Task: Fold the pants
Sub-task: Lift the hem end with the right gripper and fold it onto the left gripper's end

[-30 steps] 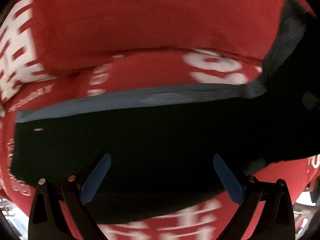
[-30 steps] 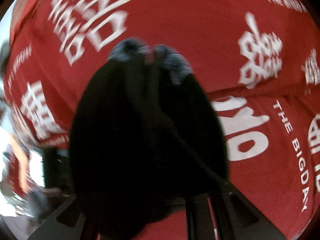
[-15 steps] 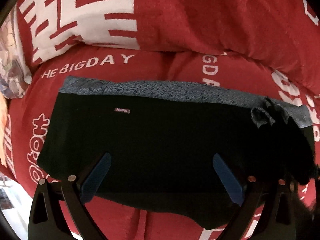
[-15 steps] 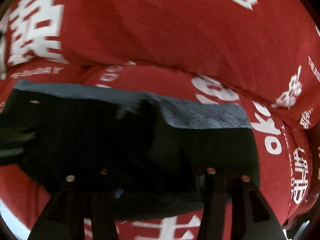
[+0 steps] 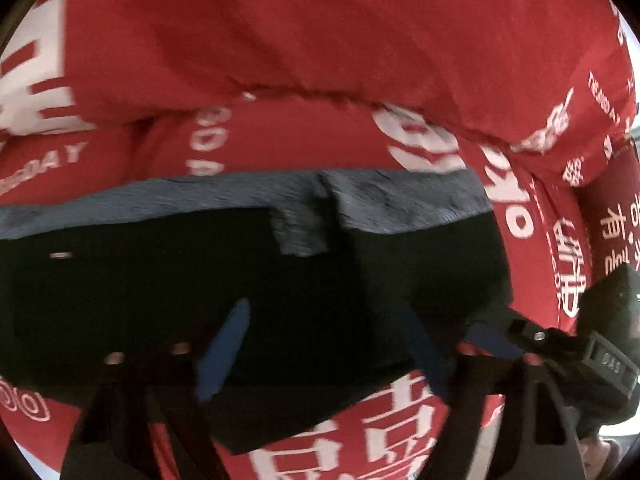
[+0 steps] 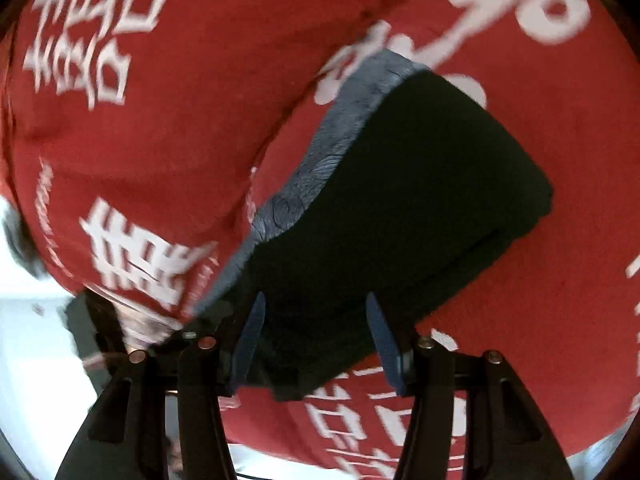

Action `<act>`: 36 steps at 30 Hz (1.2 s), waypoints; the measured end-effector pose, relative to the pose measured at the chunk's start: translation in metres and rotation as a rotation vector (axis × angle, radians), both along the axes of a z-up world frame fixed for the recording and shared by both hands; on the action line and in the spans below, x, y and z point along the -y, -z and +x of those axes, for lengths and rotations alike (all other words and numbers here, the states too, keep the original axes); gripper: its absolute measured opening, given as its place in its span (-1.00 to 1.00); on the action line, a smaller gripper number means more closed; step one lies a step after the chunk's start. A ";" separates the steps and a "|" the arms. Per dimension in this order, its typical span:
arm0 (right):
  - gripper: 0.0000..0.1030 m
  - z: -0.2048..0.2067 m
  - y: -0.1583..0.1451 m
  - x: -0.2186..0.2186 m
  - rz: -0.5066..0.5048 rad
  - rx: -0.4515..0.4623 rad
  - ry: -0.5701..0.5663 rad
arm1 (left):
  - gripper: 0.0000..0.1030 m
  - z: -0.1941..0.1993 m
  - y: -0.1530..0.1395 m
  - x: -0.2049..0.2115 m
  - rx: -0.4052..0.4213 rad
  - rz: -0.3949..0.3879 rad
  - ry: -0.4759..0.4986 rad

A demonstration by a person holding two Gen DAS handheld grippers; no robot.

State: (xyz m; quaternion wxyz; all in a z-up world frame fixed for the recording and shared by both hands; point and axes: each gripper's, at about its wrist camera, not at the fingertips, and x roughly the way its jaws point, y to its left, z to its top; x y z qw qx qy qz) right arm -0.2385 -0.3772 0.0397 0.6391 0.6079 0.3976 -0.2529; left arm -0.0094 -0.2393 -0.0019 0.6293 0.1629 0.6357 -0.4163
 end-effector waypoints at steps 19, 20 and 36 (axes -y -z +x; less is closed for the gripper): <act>-0.92 0.052 0.034 0.000 0.129 0.083 0.089 | -0.32 -0.035 -0.004 0.004 -0.012 0.029 -0.020; -0.92 0.058 0.030 -0.006 0.128 0.079 0.056 | -0.32 -0.040 -0.004 -0.002 0.023 0.045 -0.016; -0.12 0.141 0.004 0.001 0.129 0.048 -0.303 | 0.26 -0.016 -0.014 0.004 0.188 0.123 -0.090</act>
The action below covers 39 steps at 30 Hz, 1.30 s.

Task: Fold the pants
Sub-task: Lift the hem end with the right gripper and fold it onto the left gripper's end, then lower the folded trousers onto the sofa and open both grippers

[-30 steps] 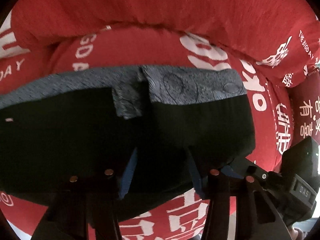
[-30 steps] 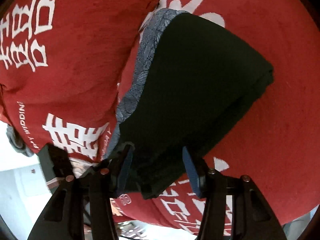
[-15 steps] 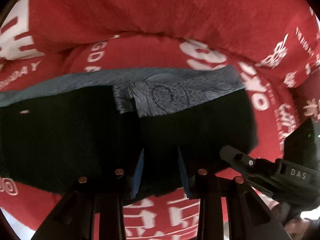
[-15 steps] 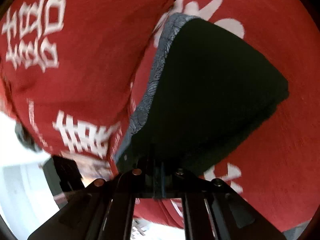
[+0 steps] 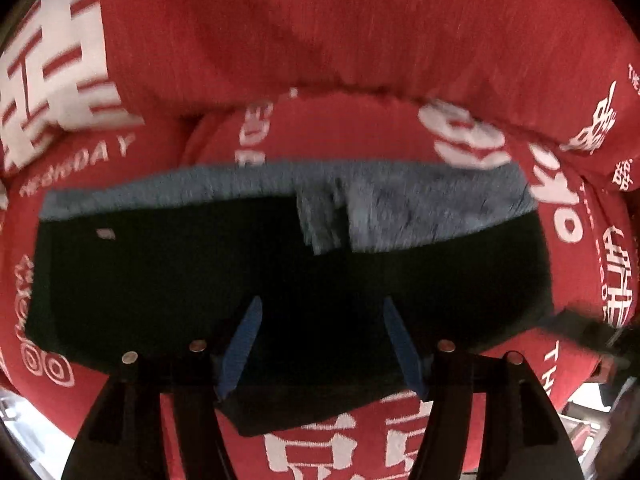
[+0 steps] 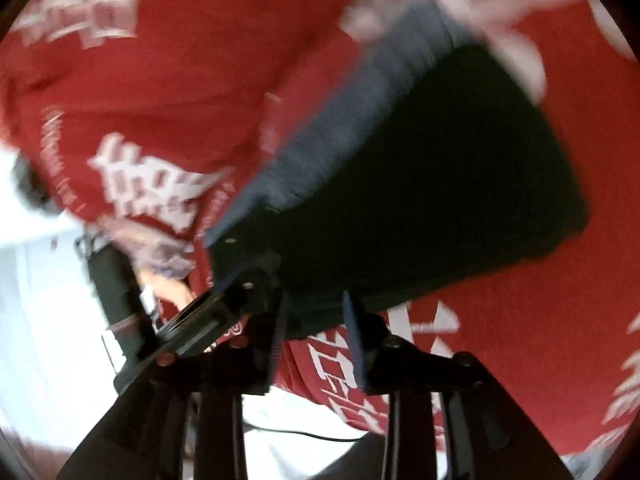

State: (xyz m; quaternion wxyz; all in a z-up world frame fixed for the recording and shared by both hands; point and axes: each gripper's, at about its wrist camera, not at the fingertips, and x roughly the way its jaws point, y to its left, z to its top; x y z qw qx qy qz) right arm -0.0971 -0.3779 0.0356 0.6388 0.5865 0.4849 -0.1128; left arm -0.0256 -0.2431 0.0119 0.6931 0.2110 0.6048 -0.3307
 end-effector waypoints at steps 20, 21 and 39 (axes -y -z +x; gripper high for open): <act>-0.38 0.095 0.060 0.079 -0.367 -0.232 -0.189 | 0.26 -0.036 0.047 0.060 0.071 0.077 0.161; -0.34 0.105 0.061 0.068 -0.429 -0.258 -0.232 | 0.26 -0.039 0.046 0.057 0.081 0.084 0.174; -0.32 0.113 0.053 -0.006 -0.318 -0.124 -0.241 | 0.32 0.008 0.029 -0.040 0.005 0.084 -0.088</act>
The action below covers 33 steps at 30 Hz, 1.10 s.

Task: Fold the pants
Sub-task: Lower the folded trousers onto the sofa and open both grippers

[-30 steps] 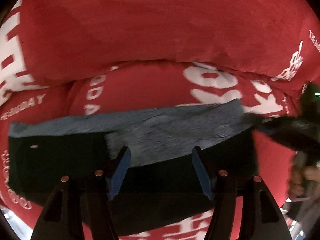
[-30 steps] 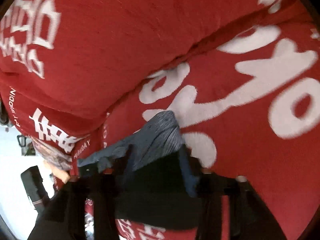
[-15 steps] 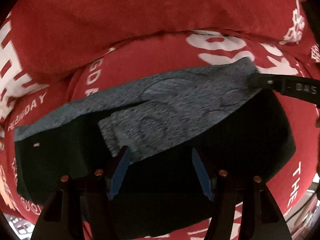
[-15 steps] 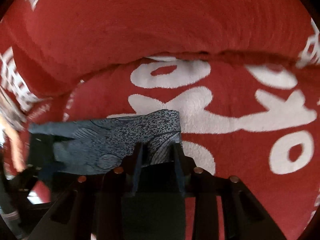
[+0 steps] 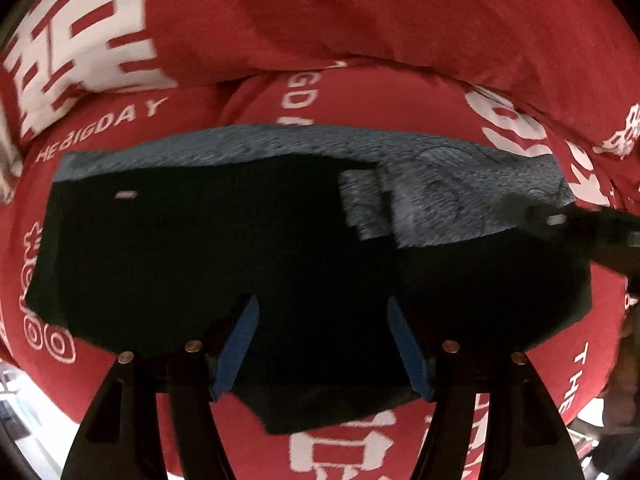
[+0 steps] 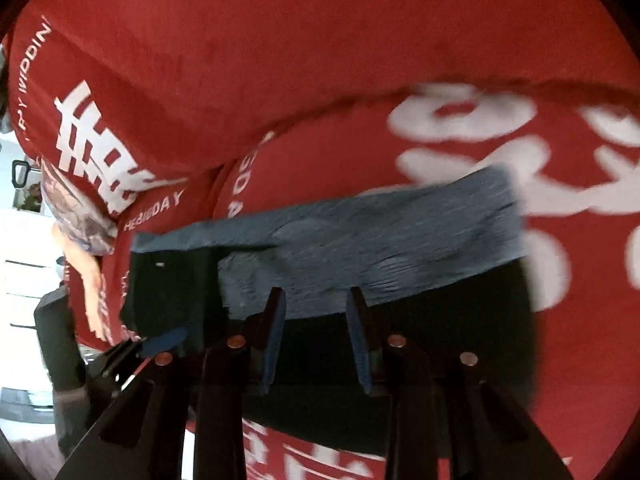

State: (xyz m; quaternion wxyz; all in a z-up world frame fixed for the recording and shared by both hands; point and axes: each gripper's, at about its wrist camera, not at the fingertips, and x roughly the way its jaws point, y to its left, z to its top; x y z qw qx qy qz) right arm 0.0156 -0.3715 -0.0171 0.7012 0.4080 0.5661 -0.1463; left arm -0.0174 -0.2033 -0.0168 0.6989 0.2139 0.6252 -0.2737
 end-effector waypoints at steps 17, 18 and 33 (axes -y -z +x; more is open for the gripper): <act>-0.32 -0.023 0.000 -0.068 0.052 -0.091 -0.116 | 0.32 -0.001 0.010 -0.047 -0.010 0.082 -0.049; -0.32 -0.027 -0.004 -0.071 0.039 -0.099 -0.127 | 0.32 -0.001 0.010 -0.048 -0.014 0.082 -0.050; -0.12 -0.039 -0.013 -0.083 -0.011 -0.140 -0.152 | 0.32 0.002 0.012 -0.063 -0.034 0.091 -0.077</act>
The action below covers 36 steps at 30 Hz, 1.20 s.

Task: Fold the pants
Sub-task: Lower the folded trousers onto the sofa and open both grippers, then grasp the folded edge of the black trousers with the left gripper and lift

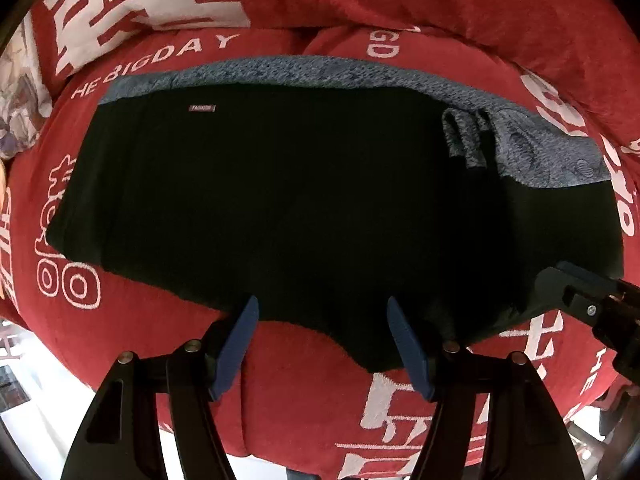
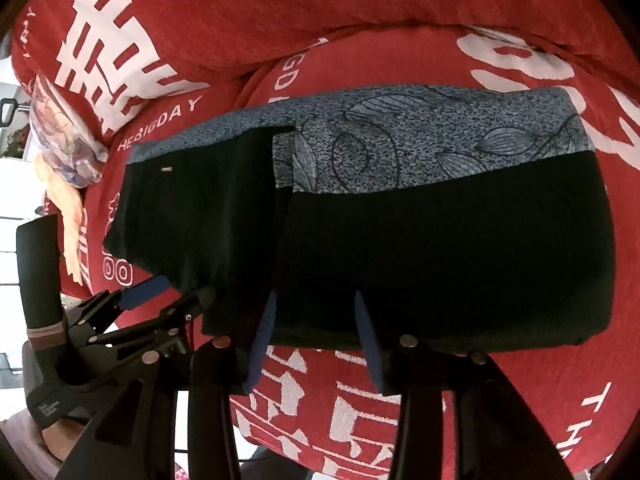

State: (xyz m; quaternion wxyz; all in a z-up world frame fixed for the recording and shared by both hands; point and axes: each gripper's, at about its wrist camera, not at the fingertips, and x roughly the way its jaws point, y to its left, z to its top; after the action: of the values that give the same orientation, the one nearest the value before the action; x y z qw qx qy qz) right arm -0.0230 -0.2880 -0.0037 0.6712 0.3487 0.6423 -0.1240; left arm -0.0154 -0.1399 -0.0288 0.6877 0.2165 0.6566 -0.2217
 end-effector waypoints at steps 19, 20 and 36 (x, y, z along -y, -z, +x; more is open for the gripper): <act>0.14 -0.050 -0.041 -0.006 -0.014 -0.079 0.140 | 0.81 -0.020 -0.017 0.003 -0.040 -0.040 0.091; 0.17 -0.050 -0.044 -0.006 -0.019 -0.076 0.147 | 0.81 -0.020 -0.017 0.003 -0.043 -0.037 0.097; 0.99 -0.036 -0.073 -0.027 -0.147 -0.056 0.088 | 1.00 -0.007 -0.019 -0.009 -0.080 -0.048 0.103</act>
State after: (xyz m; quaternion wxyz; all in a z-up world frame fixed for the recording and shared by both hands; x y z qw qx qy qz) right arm -0.0586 -0.2608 0.0690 0.6706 0.3228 0.6341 -0.2099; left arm -0.0227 -0.1314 -0.0097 0.6535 0.2244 0.6660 -0.2812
